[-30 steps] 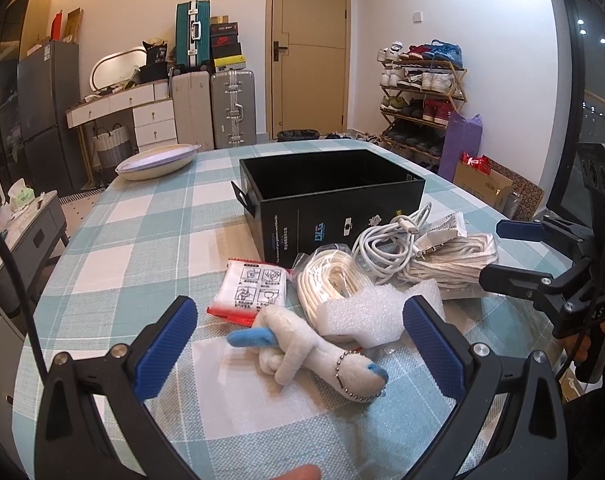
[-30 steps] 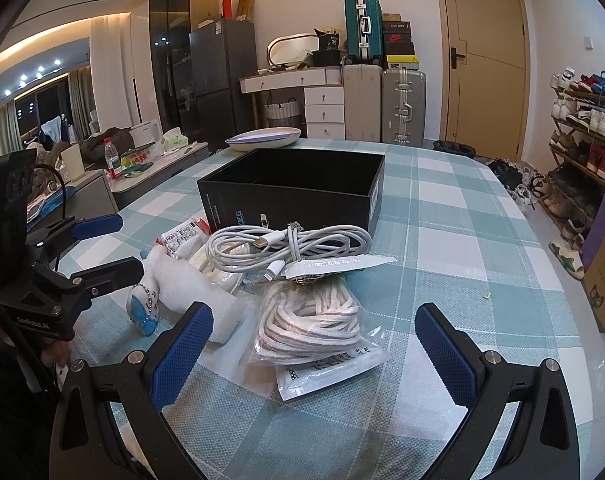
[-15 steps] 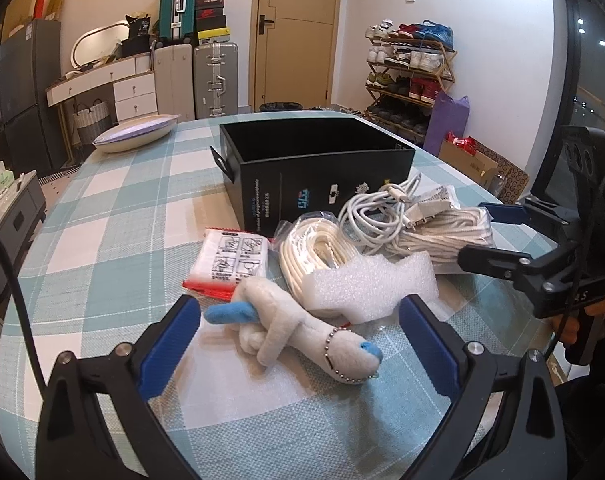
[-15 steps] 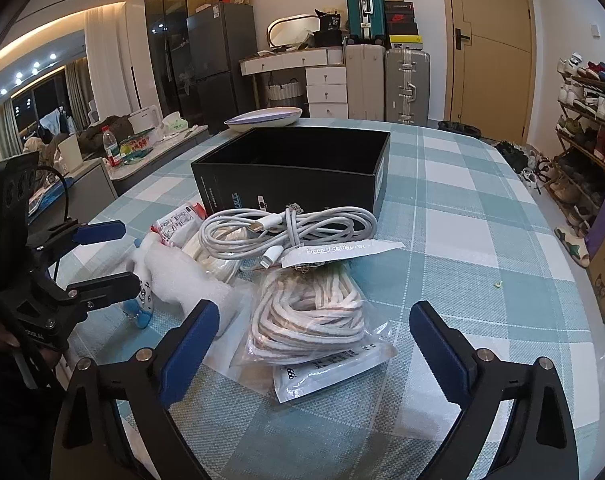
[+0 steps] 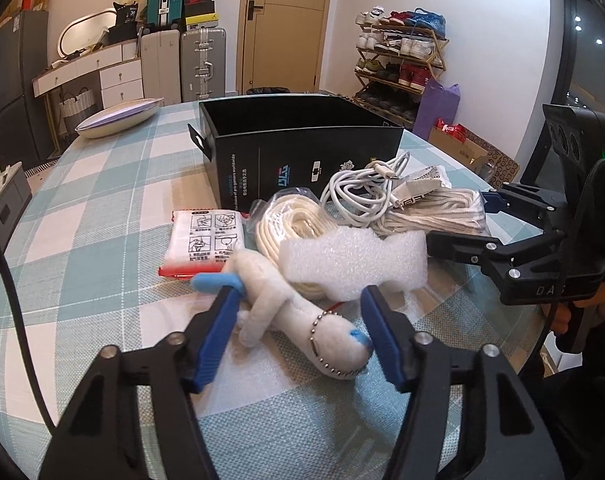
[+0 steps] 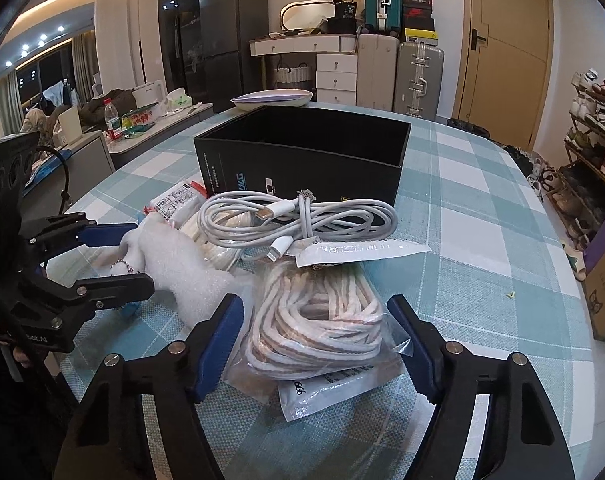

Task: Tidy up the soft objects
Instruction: 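Close the left tool on the white plush toy while the right tool grasps the bagged cables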

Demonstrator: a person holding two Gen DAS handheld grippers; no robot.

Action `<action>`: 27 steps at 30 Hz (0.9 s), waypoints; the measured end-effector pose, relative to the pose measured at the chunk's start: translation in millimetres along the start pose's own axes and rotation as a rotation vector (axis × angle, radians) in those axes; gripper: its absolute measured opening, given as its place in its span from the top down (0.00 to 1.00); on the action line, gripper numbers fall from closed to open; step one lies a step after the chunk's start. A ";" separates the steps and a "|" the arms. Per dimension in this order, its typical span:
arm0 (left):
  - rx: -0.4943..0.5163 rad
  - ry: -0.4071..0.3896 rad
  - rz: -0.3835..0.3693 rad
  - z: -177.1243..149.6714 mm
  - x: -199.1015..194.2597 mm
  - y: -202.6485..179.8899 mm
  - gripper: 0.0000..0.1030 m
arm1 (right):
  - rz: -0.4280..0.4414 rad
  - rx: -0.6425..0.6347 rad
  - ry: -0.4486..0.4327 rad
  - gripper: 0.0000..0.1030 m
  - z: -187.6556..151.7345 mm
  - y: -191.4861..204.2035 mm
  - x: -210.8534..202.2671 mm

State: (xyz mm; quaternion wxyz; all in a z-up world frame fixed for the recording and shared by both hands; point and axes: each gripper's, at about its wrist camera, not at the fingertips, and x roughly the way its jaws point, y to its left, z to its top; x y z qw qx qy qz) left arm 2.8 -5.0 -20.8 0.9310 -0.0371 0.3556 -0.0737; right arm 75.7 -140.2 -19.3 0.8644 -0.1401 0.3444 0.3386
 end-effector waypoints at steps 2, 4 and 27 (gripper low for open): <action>-0.003 -0.008 -0.009 -0.6 -2.4 0.4 0.48 | 0.001 -0.001 -0.001 0.29 -0.4 -0.2 -0.6; 0.000 -0.011 -0.008 -0.4 -4.1 -0.6 0.52 | 0.002 -0.003 -0.003 0.31 -0.5 -0.7 -1.0; 0.005 -0.039 -0.029 -4.1 -14.9 -0.5 0.79 | -0.002 -0.013 -0.025 0.51 -3.8 1.2 -9.2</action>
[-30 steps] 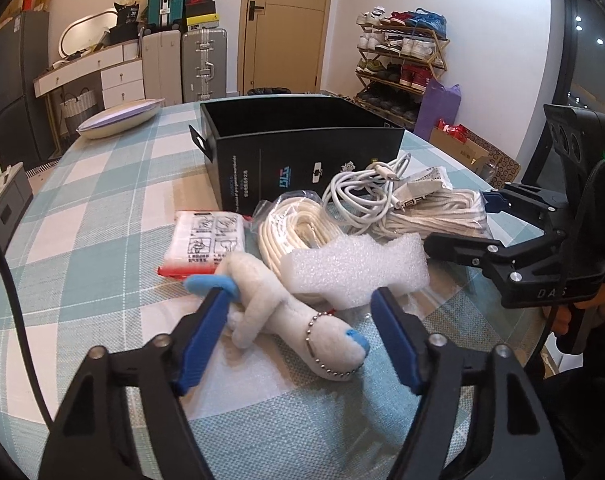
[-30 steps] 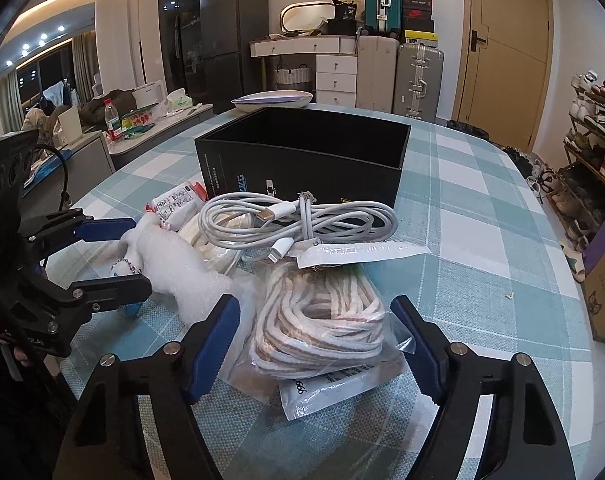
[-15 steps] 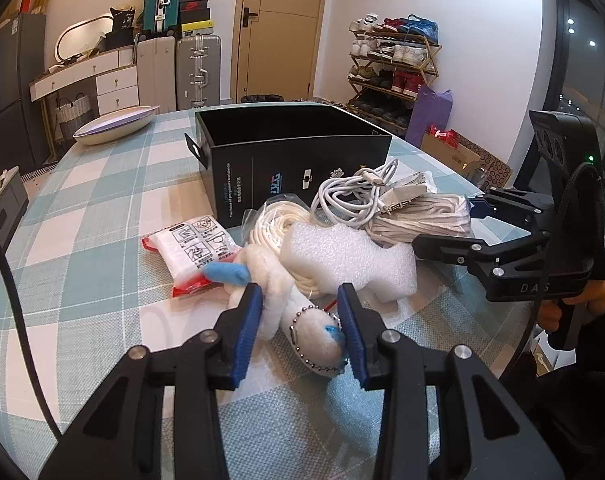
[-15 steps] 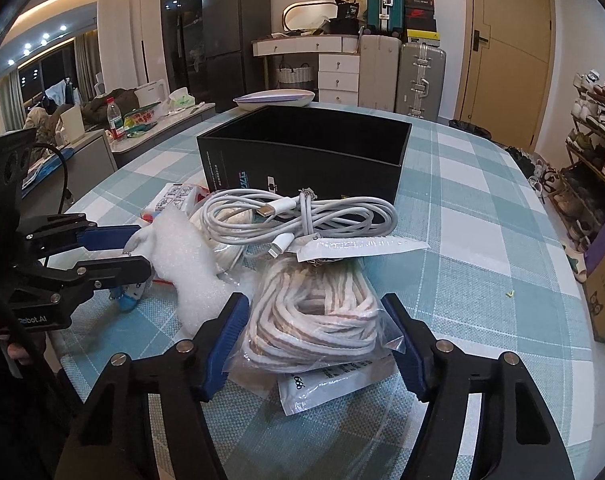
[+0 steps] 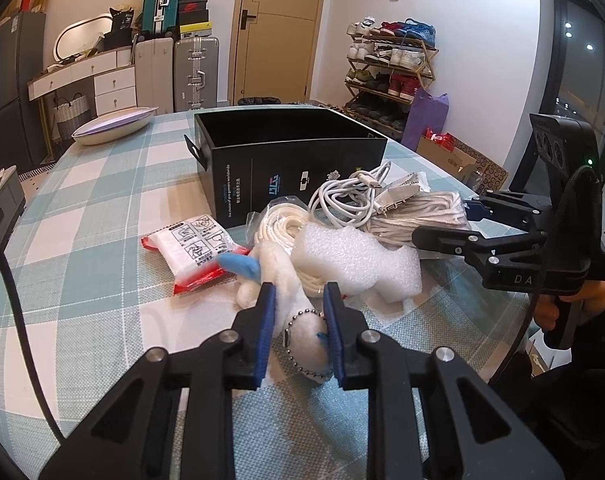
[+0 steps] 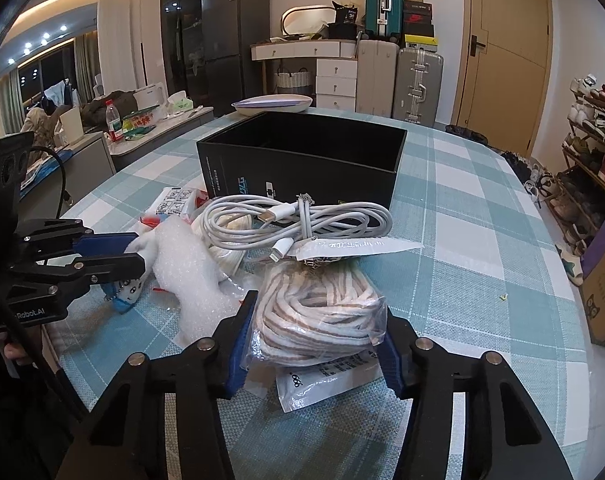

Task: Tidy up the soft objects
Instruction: 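Close the left tool on the white plush toy while the right tool grasps the bagged cables, then lift the plush with the left tool while the right tool carries the cable bag toward the box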

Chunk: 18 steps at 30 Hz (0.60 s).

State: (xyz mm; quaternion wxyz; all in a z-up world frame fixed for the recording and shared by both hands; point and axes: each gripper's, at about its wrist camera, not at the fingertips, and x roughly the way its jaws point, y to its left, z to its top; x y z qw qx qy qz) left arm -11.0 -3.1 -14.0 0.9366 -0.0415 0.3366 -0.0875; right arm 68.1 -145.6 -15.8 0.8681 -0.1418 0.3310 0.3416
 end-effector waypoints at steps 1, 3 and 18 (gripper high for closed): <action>-0.004 -0.003 0.000 -0.2 -0.6 0.5 0.80 | 0.000 -0.003 -0.007 0.52 -0.9 0.4 -2.0; -0.013 -0.009 0.000 -0.4 -2.1 2.2 0.82 | -0.003 -0.007 -0.018 0.53 -2.5 0.9 -6.1; -0.049 0.007 0.006 0.8 -0.4 9.5 0.82 | 0.013 0.009 -0.102 0.54 -6.6 -3.7 -39.0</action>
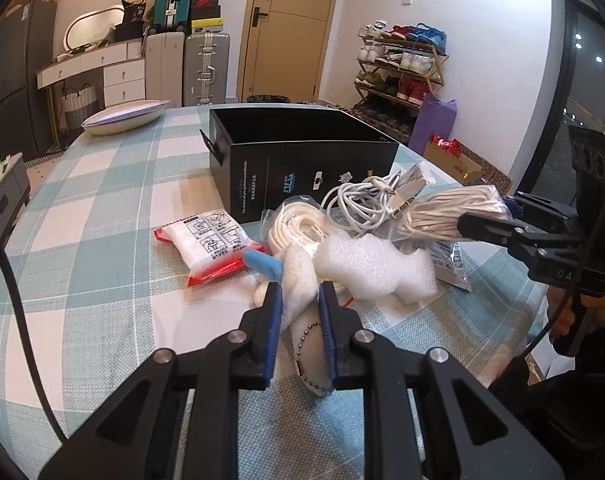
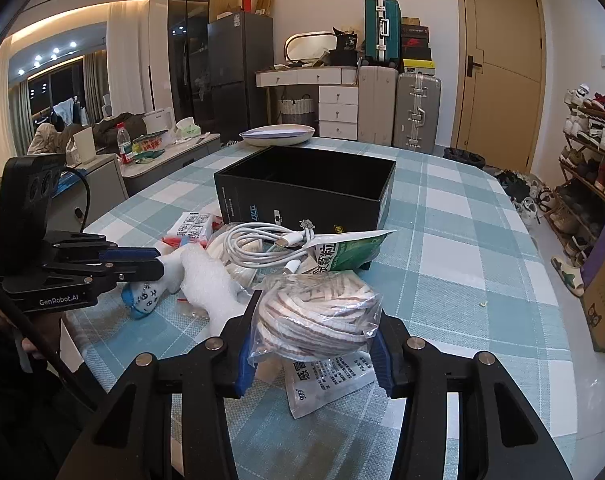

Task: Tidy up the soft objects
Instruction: 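Lift the plush with the left tool while the right tool carries the cable bag toward the box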

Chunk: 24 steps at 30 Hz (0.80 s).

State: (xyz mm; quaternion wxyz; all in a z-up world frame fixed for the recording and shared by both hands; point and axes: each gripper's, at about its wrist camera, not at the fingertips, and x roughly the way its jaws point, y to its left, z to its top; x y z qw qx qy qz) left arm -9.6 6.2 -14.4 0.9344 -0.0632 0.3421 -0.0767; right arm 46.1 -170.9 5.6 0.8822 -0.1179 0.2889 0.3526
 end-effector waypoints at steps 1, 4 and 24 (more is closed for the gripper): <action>-0.005 0.005 -0.001 0.8 0.9 0.3 0.80 | 0.000 0.000 -0.001 0.54 0.1 -0.1 -0.6; -0.005 0.015 0.009 0.7 3.7 -0.1 0.67 | 0.002 0.000 -0.004 0.54 0.3 0.5 -1.4; -0.027 0.098 -0.058 -5.0 17.9 -6.2 0.53 | 0.021 -0.005 -0.035 0.54 4.6 6.7 -9.5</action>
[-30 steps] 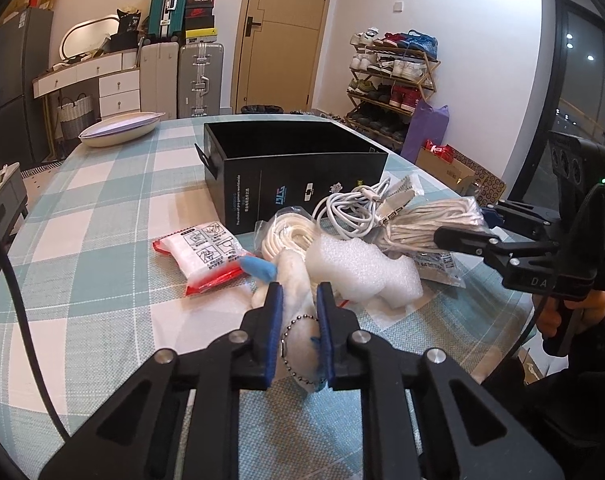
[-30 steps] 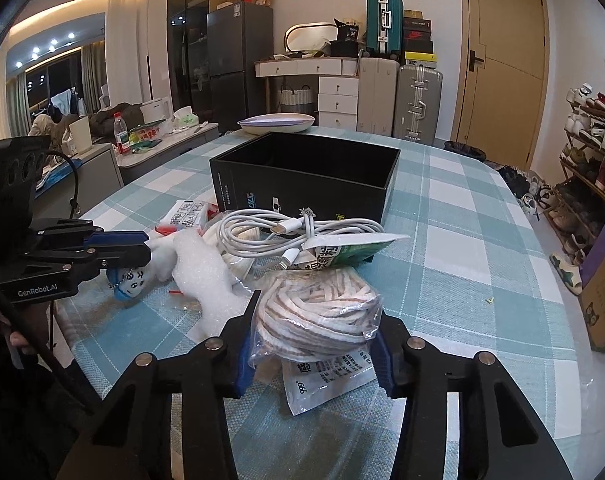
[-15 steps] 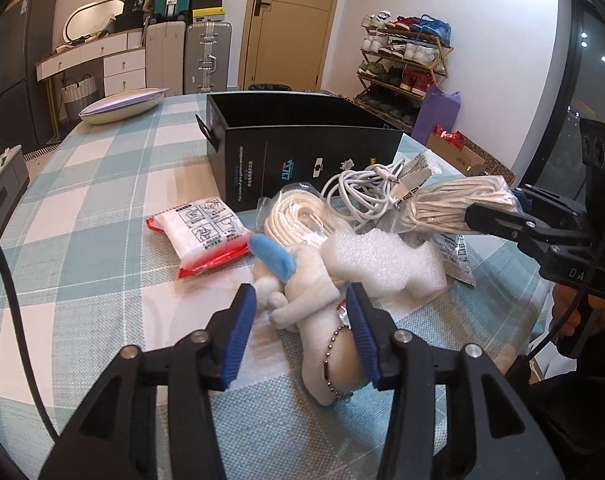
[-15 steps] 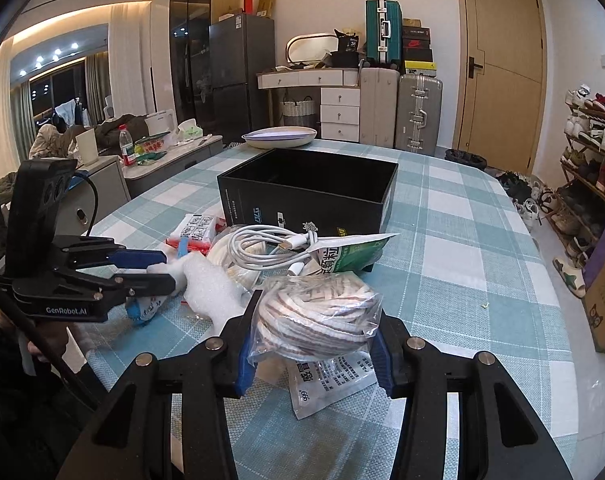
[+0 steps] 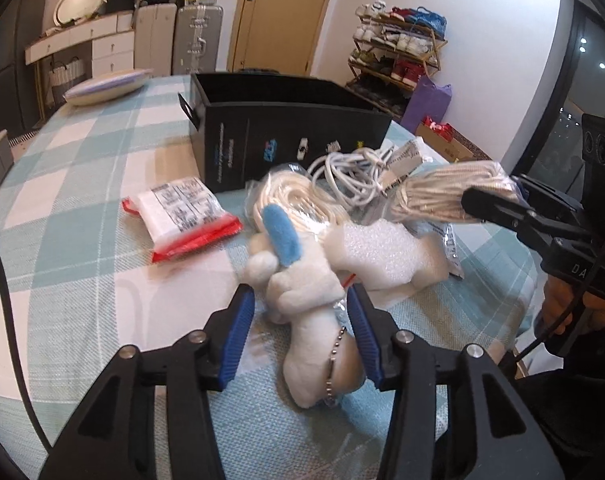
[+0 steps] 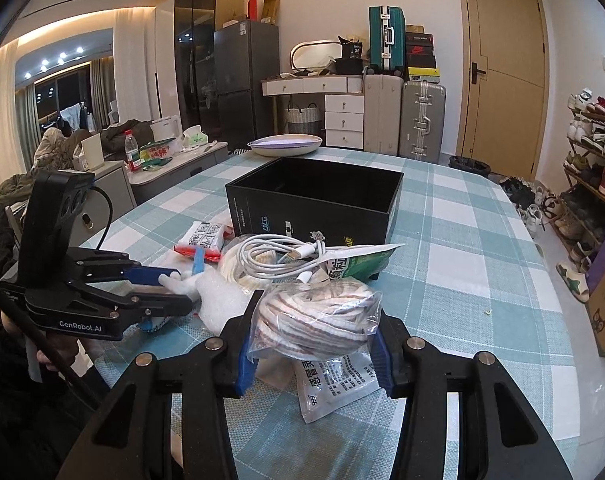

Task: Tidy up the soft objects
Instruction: 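Lift the plush with the left tool while the right tool carries the cable bag toward the box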

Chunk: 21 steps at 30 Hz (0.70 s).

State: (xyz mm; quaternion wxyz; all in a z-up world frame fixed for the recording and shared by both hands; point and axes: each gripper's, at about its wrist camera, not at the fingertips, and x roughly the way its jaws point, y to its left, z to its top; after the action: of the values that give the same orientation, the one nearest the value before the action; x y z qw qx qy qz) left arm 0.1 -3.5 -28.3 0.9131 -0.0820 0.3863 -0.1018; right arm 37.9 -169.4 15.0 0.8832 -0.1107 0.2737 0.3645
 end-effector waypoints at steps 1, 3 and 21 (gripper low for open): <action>0.005 0.001 0.006 -0.5 0.1 -1.4 0.53 | 0.001 0.001 0.000 0.54 0.1 -0.1 -0.2; 0.015 -0.001 0.013 -0.9 0.0 -4.0 0.53 | 0.001 0.002 -0.002 0.54 0.2 -0.2 -0.3; 0.002 -0.114 0.034 5.3 -26.7 2.4 0.70 | 0.016 0.008 -0.111 0.55 7.0 0.0 -20.0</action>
State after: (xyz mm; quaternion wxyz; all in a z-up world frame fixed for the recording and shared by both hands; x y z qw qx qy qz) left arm -14.0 5.8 -6.8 0.9353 -0.0800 0.3349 -0.0818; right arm 28.9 -178.3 32.0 0.8945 -0.0845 0.2265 0.3761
